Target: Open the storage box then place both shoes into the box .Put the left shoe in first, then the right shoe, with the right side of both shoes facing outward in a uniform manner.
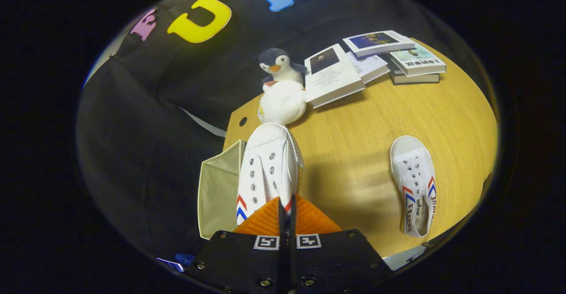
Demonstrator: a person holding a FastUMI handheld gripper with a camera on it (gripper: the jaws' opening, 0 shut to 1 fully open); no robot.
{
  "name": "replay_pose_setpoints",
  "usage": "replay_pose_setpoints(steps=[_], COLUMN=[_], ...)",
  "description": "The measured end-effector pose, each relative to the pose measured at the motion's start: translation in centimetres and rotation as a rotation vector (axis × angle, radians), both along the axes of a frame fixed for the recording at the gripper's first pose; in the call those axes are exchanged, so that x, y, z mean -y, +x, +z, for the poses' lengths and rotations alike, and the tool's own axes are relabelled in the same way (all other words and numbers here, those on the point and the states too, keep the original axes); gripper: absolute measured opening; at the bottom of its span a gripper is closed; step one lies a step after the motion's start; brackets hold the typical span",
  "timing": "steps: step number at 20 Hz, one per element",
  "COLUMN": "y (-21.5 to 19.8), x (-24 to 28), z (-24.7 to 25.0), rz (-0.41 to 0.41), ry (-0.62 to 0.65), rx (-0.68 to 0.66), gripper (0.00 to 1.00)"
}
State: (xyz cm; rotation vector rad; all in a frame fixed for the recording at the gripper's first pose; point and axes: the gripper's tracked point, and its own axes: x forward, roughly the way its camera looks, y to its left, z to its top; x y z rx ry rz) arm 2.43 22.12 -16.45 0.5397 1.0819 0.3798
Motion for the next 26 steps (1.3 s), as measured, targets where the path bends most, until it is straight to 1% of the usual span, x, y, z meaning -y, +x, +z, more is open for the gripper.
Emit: replay_pose_setpoints(steps=[4, 11, 17, 26], y=[0.6, 0.6, 0.1, -0.9], x=[-3.5, -9.8, -13.9, -18.3], z=[2.0, 1.8, 0.1, -2.7], rz=[0.034, 0.085, 0.134, 0.19], ry=[0.027, 0.046, -0.001, -0.084], rx=[0.019, 0.002, 0.0, 0.005], gripper=[0.0, 0.0, 0.0, 0.0])
